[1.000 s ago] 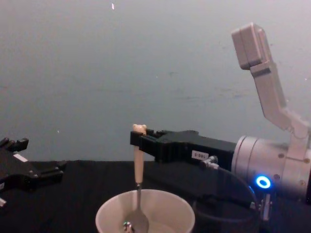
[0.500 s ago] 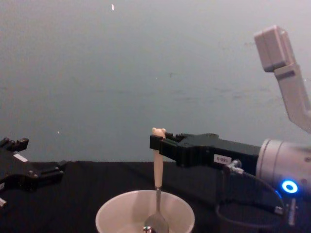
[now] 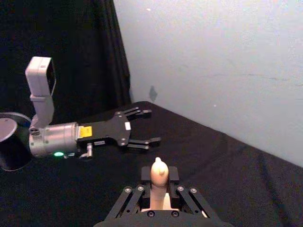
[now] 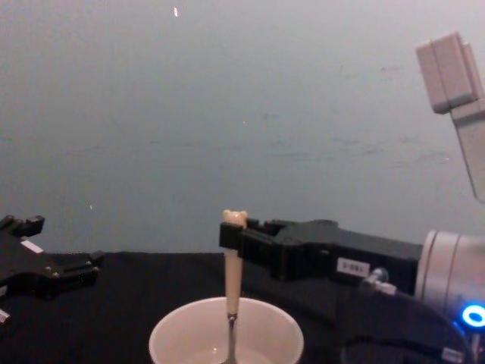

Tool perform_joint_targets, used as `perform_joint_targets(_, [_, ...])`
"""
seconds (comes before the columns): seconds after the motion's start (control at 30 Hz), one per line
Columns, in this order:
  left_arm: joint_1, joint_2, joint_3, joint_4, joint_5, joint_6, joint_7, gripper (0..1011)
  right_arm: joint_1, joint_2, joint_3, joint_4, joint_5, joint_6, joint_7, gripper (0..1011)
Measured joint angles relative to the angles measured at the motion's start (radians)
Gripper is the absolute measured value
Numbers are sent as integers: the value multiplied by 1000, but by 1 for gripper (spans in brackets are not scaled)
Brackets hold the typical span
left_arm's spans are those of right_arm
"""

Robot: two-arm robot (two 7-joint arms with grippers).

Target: Pick up the stirring spoon with one hand, stir inside the cup, then place it back in its original position.

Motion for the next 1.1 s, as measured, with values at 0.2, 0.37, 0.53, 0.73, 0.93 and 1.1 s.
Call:
perform_joint_targets(0.2, [0, 0, 0, 0, 0, 0, 0, 1001, 12, -17, -22, 14, 2, 1, 0, 213])
perform_joint_targets(0.37, [0, 0, 0, 0, 0, 0, 0, 1001, 41, -47, -37, 57, -6, -1, -8, 214])
perform_joint_targets(0.53, [0, 0, 0, 0, 0, 0, 0, 1001, 67, -72, -42, 101, -16, -7, -16, 214])
perform_joint_targets(0.73, [0, 0, 0, 0, 0, 0, 0, 1001, 96, -93, -34, 150, -23, -15, -27, 214])
perform_joint_targets(0.93, [0, 0, 0, 0, 0, 0, 0, 1001, 105, -94, -13, 169, -25, -19, -39, 213])
perform_joint_targets(1.1, [0, 0, 0, 0, 0, 0, 0, 1001, 88, -74, 8, 148, -19, -14, -44, 213])
